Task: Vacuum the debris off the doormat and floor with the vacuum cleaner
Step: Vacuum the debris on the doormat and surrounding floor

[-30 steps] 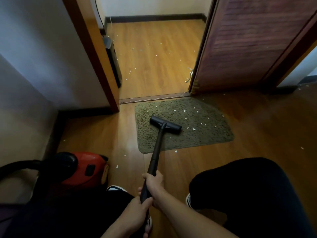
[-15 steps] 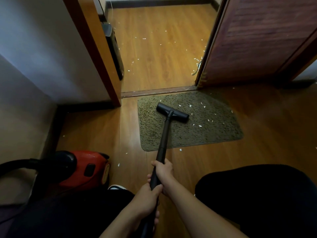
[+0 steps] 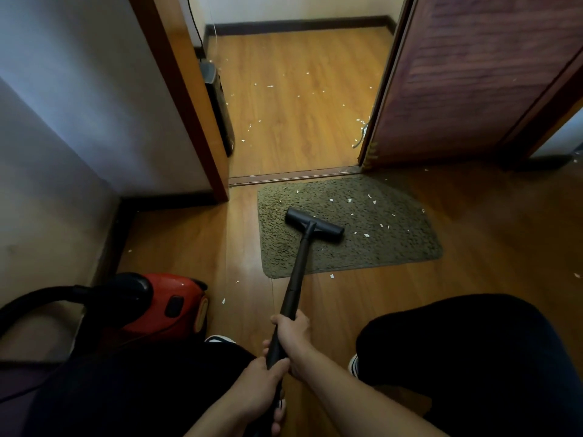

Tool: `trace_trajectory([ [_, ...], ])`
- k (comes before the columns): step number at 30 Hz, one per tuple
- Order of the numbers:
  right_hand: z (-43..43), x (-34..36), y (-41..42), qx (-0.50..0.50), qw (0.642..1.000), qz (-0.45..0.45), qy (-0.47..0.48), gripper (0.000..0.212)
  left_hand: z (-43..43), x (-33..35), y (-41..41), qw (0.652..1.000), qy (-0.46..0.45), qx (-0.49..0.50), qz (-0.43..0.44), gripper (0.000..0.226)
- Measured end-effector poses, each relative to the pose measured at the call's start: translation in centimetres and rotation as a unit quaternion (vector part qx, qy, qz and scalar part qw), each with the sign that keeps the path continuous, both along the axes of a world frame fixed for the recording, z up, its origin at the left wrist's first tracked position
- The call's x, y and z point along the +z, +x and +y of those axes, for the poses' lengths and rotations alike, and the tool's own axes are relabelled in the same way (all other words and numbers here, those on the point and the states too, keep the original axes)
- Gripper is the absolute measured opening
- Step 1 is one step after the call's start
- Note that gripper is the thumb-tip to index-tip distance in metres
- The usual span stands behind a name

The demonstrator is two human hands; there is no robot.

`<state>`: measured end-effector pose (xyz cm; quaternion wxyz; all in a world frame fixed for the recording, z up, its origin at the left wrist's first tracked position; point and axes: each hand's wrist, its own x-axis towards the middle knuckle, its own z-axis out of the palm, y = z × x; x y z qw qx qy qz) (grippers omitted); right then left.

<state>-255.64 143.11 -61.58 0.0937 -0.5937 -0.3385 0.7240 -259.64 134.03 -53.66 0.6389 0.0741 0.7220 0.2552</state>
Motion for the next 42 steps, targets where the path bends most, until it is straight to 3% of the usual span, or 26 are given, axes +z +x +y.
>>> trace_trajectory([
  [6,-0.3,0.4,-0.1,-0.004,1.000,0.002,0.002,0.023,-0.5,-0.2,-0.2,1.000,0.000,-0.004,0.003,0.026],
  [12,3.3,0.1,-1.1,-0.015,1.000,0.000,0.007,0.022,3.1,0.1,-1.2,0.999,-0.001,0.013,-0.038,0.018],
  [19,8.3,-1.0,-2.7,-0.039,0.999,-0.004,0.011,0.016,7.9,0.2,-2.1,0.999,0.027,0.018,-0.027,0.010],
  [24,11.6,-1.5,-3.0,-0.053,0.998,-0.016,0.015,0.023,11.0,0.0,-2.2,0.999,0.032,0.017,-0.031,0.011],
  [27,13.7,-1.8,-3.0,-0.069,0.997,-0.021,0.020,0.014,13.1,-0.7,-2.4,0.999,0.031,0.012,-0.024,0.021],
  [30,15.5,-2.1,-3.1,-0.081,0.996,-0.021,0.031,0.009,15.0,-0.8,-2.3,0.999,0.038,0.006,-0.026,0.005],
  [33,17.2,-2.4,-2.9,-0.078,0.996,-0.027,0.036,0.005,16.7,-0.9,-2.3,0.998,0.048,0.005,-0.029,0.003],
  [36,18.6,-2.2,-2.4,-0.076,0.996,-0.028,0.030,0.006,17.9,-1.4,-2.2,0.999,0.047,-0.003,-0.027,0.022],
  [42,17.5,-2.6,-1.5,-0.089,0.995,-0.034,0.031,0.007,16.8,-1.5,-1.3,0.998,0.050,-0.014,-0.022,0.018],
])
